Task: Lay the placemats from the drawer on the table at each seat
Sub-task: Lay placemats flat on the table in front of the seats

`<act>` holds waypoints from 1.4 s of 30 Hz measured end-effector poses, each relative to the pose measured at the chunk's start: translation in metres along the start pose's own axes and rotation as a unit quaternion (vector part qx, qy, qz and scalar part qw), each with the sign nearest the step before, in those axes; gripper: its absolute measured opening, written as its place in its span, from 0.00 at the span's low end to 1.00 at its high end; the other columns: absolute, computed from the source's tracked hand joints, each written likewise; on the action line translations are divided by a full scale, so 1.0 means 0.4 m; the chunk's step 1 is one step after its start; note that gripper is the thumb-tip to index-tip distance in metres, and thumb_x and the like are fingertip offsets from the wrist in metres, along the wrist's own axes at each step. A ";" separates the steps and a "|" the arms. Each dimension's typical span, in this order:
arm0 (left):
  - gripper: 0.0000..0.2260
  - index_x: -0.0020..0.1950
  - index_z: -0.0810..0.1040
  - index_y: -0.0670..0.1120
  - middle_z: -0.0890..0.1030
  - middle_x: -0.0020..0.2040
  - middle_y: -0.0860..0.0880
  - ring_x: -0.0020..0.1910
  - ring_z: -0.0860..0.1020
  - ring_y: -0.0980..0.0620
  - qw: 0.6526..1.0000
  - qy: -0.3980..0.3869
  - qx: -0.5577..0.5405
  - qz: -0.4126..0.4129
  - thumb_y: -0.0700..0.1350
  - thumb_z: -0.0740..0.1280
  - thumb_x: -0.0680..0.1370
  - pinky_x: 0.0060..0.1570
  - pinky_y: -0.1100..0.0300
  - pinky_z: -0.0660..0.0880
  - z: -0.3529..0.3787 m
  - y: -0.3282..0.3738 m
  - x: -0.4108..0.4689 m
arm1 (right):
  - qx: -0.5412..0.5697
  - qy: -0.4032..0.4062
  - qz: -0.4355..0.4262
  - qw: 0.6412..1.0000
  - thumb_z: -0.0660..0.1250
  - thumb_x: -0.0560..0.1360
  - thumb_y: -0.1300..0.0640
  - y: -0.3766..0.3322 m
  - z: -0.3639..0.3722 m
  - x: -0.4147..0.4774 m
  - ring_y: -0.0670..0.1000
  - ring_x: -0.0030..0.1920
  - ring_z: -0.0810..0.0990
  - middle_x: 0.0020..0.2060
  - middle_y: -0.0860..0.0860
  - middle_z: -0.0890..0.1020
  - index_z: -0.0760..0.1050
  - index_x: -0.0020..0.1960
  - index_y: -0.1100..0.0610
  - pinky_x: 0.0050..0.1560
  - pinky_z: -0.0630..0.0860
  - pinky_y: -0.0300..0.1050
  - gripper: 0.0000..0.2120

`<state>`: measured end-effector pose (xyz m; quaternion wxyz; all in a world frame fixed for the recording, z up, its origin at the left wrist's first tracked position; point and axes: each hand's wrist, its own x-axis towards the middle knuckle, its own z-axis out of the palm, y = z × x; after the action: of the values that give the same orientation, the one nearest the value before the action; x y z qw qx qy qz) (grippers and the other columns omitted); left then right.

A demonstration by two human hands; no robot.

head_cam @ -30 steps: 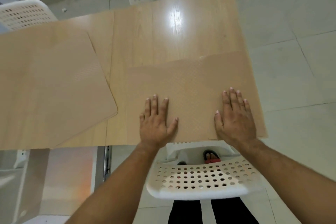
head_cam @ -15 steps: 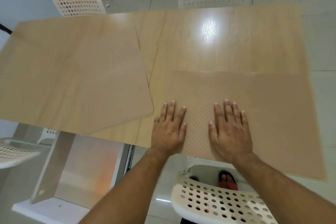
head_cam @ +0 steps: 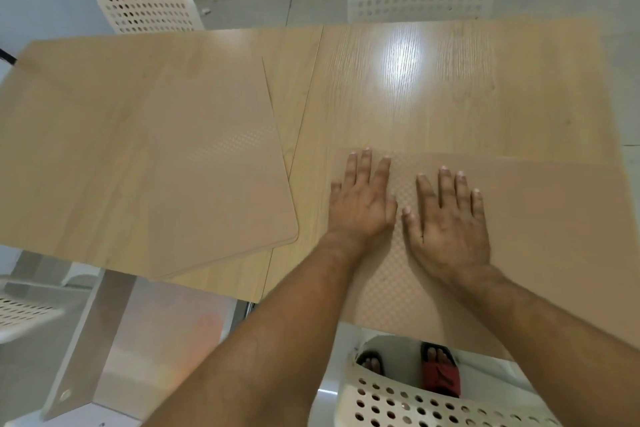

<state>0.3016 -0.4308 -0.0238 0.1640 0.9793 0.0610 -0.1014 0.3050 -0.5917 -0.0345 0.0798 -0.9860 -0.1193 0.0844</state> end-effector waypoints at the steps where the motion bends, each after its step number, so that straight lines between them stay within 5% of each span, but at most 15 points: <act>1: 0.29 0.82 0.45 0.54 0.41 0.83 0.50 0.81 0.39 0.49 1.000 -0.009 0.006 -0.004 0.58 0.50 0.83 0.76 0.38 0.47 0.007 -0.006 0.003 | -0.003 0.003 0.000 1.000 0.46 0.80 0.38 0.002 0.003 -0.002 0.59 0.80 0.50 0.81 0.57 0.54 0.52 0.81 0.50 0.78 0.45 0.59 0.32; 12: 0.33 0.82 0.40 0.53 0.36 0.82 0.49 0.80 0.35 0.50 1.000 -0.009 0.016 -0.024 0.62 0.49 0.81 0.76 0.40 0.46 0.091 -0.012 -0.279 | 0.015 -0.007 -0.003 1.000 0.48 0.80 0.40 0.001 -0.005 -0.002 0.58 0.80 0.47 0.81 0.57 0.51 0.50 0.81 0.50 0.78 0.43 0.58 0.32; 17: 0.31 0.79 0.57 0.48 0.53 0.82 0.45 0.81 0.50 0.44 0.999 0.028 -0.020 -0.025 0.56 0.52 0.75 0.72 0.34 0.59 0.053 -0.002 -0.176 | 0.023 -0.006 0.003 1.000 0.49 0.80 0.41 -0.004 -0.012 -0.001 0.60 0.80 0.51 0.80 0.57 0.55 0.54 0.80 0.50 0.78 0.46 0.59 0.31; 22: 0.26 0.81 0.49 0.58 0.44 0.83 0.53 0.81 0.42 0.50 0.997 -0.005 -0.065 -0.032 0.59 0.45 0.83 0.75 0.36 0.51 0.022 0.075 -0.035 | 0.035 0.034 -0.026 0.998 0.49 0.80 0.45 -0.013 -0.051 0.041 0.58 0.77 0.59 0.79 0.54 0.60 0.60 0.78 0.49 0.73 0.58 0.58 0.28; 26: 0.26 0.81 0.48 0.60 0.44 0.83 0.53 0.81 0.42 0.50 0.998 -0.003 -0.030 -0.055 0.58 0.47 0.82 0.72 0.32 0.49 0.040 0.090 -0.034 | -0.011 -0.031 -0.085 0.996 0.44 0.79 0.40 0.036 -0.041 0.081 0.55 0.80 0.52 0.81 0.52 0.55 0.54 0.80 0.46 0.76 0.48 0.58 0.30; 32: 0.35 0.81 0.48 0.57 0.42 0.83 0.51 0.81 0.39 0.47 0.996 -0.013 0.019 -0.081 0.70 0.49 0.78 0.70 0.31 0.50 0.045 0.110 -0.029 | 0.007 -0.008 0.034 0.999 0.46 0.78 0.34 0.150 -0.041 0.046 0.55 0.81 0.48 0.81 0.52 0.51 0.49 0.81 0.47 0.78 0.43 0.58 0.36; 42: 0.36 0.80 0.38 0.62 0.39 0.82 0.49 0.80 0.36 0.44 0.995 -0.013 0.042 -0.084 0.73 0.45 0.76 0.71 0.31 0.51 0.044 0.140 -0.022 | 0.035 0.014 0.186 0.982 0.43 0.74 0.26 0.389 -0.092 0.001 0.53 0.81 0.42 0.81 0.54 0.45 0.43 0.82 0.53 0.79 0.43 0.56 0.46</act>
<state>0.2985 -0.4898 -0.0208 0.1140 0.9754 0.1365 -0.1303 0.3468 -0.7458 -0.0262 0.0986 -0.9887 0.0702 0.0881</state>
